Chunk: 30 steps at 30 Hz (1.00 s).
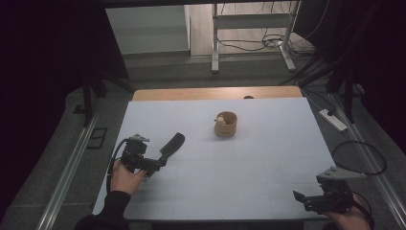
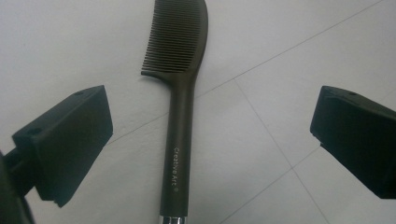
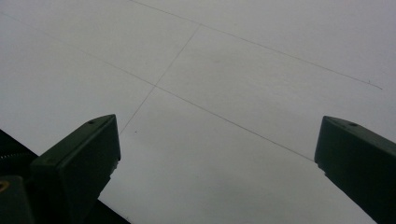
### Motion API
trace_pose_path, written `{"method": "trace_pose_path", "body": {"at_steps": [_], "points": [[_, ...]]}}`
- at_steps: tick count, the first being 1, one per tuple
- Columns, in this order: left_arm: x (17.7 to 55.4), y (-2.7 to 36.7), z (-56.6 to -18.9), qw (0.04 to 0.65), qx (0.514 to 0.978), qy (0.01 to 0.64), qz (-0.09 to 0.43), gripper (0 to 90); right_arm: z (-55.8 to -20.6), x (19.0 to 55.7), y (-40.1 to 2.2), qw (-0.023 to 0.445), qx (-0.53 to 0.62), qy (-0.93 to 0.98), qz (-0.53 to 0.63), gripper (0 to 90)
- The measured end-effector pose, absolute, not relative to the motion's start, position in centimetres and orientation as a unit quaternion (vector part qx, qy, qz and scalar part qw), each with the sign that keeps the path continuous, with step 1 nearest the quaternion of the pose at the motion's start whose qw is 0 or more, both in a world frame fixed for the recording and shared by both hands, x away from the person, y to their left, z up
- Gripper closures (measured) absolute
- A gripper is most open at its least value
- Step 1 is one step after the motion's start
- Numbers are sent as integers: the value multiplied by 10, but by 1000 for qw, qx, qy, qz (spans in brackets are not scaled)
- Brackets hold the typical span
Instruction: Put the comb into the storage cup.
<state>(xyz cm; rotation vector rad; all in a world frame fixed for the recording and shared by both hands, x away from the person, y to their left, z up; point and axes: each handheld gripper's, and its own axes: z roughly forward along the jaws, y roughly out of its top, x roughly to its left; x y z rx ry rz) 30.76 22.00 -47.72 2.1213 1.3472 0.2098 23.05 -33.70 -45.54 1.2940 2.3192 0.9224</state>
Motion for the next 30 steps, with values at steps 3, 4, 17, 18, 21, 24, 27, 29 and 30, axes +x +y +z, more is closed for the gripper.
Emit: {"method": "trace_pose_path", "body": {"at_steps": [3,4,17,18,21,24,27,29,30], "points": [[309,218,-481,295,806,507,85,0,-455,231,-337,164,454,814,323,2],[310,218,-482,291,807,506,86,0,-455,231,-337,164,454,814,323,2],[318,212,-501,248,826,497,95,0,-456,231,-337,163,453,815,322,1],[319,211,-503,240,828,498,97,0,-456,231,-337,163,453,815,322,1],[322,210,-508,233,832,497,85,0,-456,231,-336,163,452,816,321,1],[324,206,-513,220,837,494,84,0,-456,231,-336,163,452,816,321,1],[326,205,-516,215,838,495,82,0,-456,231,-336,163,452,817,320,1],[328,204,-519,210,838,497,79,0,-456,231,-336,163,452,817,320,1],[329,204,-521,202,841,496,76,0,-456,231,-336,163,452,817,320,1]]}}
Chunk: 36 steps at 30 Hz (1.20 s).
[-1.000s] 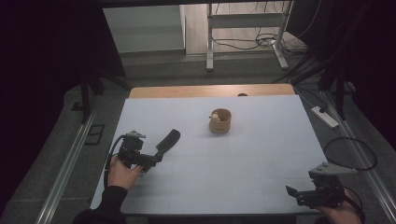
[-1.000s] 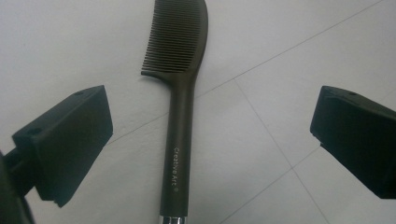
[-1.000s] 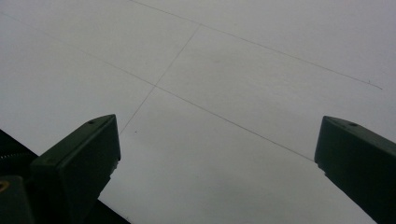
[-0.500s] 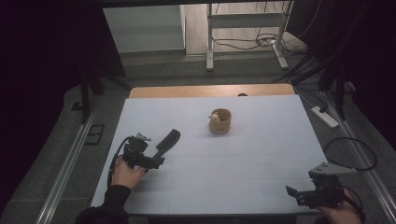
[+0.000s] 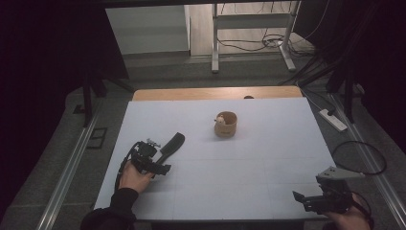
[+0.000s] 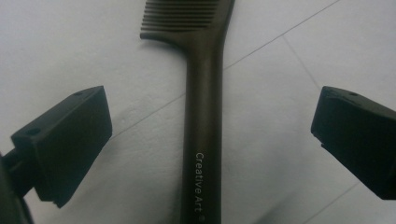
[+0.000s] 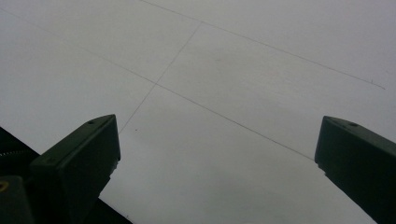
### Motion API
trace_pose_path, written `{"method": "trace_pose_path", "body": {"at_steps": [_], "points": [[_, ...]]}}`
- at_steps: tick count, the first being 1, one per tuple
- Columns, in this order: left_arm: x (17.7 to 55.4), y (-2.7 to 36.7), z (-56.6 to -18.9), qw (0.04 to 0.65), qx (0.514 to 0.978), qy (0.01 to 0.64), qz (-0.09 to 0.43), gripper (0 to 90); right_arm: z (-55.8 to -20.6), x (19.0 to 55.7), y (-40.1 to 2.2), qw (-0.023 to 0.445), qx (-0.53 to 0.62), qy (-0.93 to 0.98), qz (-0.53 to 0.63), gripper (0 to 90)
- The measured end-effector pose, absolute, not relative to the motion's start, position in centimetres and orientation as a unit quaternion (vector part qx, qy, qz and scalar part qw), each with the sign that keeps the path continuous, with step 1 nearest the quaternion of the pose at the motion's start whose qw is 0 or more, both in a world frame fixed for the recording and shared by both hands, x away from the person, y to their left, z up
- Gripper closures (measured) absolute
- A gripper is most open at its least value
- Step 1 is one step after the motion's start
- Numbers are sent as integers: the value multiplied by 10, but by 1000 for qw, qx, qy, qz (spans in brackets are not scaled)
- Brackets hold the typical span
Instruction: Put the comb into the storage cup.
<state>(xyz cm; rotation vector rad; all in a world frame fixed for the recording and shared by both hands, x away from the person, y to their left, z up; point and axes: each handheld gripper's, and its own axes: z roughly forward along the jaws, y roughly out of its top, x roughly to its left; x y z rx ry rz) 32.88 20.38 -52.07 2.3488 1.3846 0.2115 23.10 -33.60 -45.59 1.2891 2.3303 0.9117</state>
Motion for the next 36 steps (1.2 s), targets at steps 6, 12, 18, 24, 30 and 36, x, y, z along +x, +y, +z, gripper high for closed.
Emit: {"method": "trace_pose_path", "body": {"at_steps": [6,12,18,24,30,36], "points": [[333,199,-530,170,848,497,72,0,-456,231,-336,162,451,818,319,1],[333,198,-530,168,843,506,71,0,-456,231,-336,162,451,818,318,1],[335,197,-528,160,846,505,67,4,-456,231,-335,162,450,819,316,1],[334,195,-521,161,847,503,66,193,-456,231,-335,161,449,820,315,1],[333,196,-516,169,839,513,70,488,-456,232,-335,161,448,821,314,1],[332,196,-516,170,840,510,76,714,-457,232,-335,160,447,822,312,1]]}}
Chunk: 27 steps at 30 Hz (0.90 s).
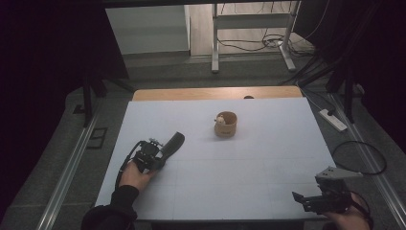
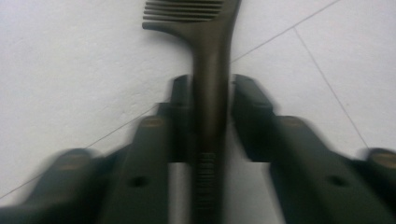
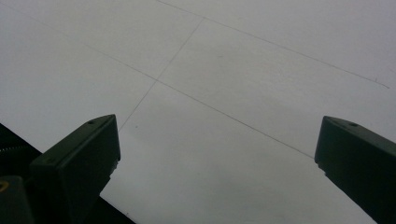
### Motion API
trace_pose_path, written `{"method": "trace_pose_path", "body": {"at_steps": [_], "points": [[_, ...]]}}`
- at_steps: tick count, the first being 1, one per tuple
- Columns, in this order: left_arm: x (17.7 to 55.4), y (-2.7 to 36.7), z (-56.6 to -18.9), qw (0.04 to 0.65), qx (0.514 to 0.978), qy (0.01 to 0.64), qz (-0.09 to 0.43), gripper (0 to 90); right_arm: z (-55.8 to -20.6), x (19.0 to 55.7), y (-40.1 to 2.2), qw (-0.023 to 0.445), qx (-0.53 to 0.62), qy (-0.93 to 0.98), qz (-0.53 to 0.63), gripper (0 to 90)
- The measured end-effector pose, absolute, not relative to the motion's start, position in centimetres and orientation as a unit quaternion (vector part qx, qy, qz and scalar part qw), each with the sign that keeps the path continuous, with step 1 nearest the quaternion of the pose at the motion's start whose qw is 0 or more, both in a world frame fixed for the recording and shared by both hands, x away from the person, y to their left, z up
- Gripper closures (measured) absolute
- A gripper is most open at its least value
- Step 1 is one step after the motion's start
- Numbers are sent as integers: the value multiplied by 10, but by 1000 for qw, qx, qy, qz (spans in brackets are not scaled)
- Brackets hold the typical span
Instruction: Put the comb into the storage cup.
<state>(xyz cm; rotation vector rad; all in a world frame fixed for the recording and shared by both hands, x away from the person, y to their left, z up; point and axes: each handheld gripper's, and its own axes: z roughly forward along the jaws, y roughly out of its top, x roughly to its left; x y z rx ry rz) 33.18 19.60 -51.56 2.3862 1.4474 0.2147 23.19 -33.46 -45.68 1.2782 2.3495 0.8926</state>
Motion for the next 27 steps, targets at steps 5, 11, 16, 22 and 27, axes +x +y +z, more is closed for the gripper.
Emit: {"method": "trace_pose_path", "body": {"at_steps": [5,11,16,22,27], "points": [[332,198,-516,177,836,514,70,718,-457,232,-334,161,447,823,313,1],[333,204,-516,193,828,524,54,720,-457,232,-335,160,446,823,314,1],[332,208,-515,203,821,531,45,720,-456,231,-335,160,446,822,315,1],[327,210,-508,225,819,526,53,719,-456,231,-335,161,446,822,316,1],[323,211,-503,246,818,517,55,719,-456,231,-335,161,446,822,316,1]]}}
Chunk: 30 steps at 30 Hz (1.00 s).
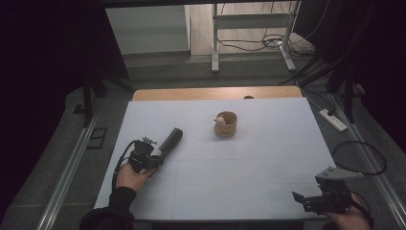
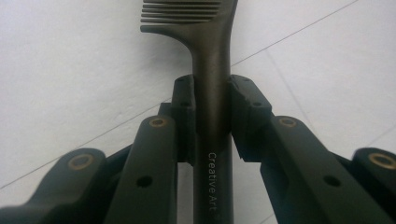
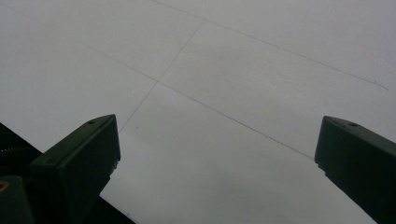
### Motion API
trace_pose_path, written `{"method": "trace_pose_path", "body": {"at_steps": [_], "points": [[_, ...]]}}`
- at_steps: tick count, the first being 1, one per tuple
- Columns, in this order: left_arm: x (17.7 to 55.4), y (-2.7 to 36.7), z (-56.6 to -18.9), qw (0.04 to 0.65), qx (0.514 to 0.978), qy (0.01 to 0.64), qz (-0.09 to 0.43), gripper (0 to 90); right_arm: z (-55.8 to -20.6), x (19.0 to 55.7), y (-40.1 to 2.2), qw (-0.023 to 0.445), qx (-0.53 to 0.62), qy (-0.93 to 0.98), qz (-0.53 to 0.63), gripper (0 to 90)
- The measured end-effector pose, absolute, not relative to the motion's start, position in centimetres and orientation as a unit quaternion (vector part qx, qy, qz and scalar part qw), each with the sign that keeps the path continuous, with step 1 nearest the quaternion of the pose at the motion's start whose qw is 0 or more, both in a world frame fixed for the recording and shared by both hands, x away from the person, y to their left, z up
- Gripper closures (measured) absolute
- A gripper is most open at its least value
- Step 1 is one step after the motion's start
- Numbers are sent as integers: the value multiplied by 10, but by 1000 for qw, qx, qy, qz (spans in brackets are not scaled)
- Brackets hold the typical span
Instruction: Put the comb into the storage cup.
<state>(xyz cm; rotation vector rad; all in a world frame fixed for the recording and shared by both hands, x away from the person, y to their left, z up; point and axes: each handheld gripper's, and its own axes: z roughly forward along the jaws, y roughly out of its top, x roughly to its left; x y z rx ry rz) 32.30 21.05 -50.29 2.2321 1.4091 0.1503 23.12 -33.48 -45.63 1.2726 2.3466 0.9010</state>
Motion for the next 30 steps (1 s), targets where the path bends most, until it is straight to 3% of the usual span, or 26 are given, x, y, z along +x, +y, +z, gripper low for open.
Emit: {"method": "trace_pose_path", "body": {"at_steps": [30], "points": [[291,203,-474,327,826,450,90,719,-454,228,-335,170,441,819,326,0]]}}
